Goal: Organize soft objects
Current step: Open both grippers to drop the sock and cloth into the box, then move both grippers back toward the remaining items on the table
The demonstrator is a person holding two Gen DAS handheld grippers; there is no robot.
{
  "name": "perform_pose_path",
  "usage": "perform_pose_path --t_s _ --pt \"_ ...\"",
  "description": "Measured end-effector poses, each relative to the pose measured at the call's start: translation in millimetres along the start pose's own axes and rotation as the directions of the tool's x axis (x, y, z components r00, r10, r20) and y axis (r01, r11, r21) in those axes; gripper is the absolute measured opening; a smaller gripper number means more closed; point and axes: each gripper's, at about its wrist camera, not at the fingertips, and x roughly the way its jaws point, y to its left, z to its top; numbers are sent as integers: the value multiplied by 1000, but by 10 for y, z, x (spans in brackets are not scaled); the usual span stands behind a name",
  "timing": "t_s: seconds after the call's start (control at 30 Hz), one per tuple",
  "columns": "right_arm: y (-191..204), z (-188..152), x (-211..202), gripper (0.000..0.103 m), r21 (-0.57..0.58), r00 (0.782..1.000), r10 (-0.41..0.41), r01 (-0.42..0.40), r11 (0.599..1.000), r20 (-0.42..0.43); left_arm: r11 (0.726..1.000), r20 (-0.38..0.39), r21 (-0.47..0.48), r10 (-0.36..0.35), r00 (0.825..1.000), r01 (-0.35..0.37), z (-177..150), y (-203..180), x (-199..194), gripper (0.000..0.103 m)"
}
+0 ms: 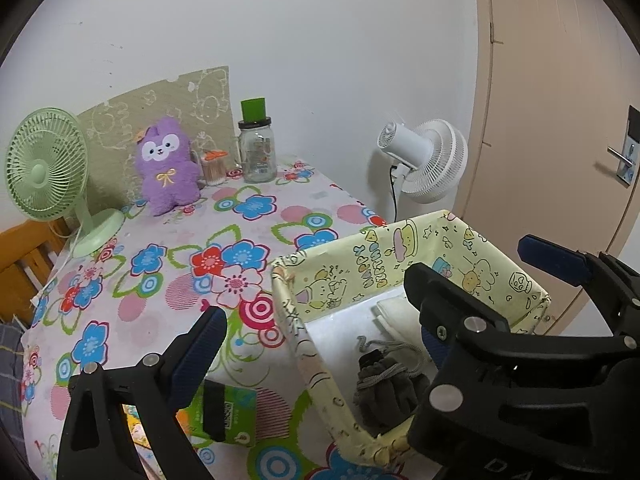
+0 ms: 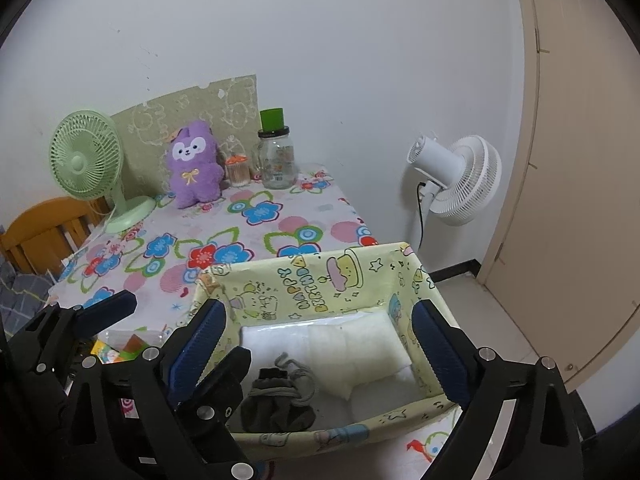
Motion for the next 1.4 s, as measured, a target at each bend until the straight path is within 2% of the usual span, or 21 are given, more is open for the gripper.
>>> perform_pose_path --t_s 0.97,1.4 --pt "433 -40 -511 99 -32 998 -4 6 999 67 999 86 -34 30 996 -27 -163 300 -573 100" --pt "699 -58 -689 99 -59 996 33 -28 998 85 997 108 -54 57 993 -51 -255 476 -818 100"
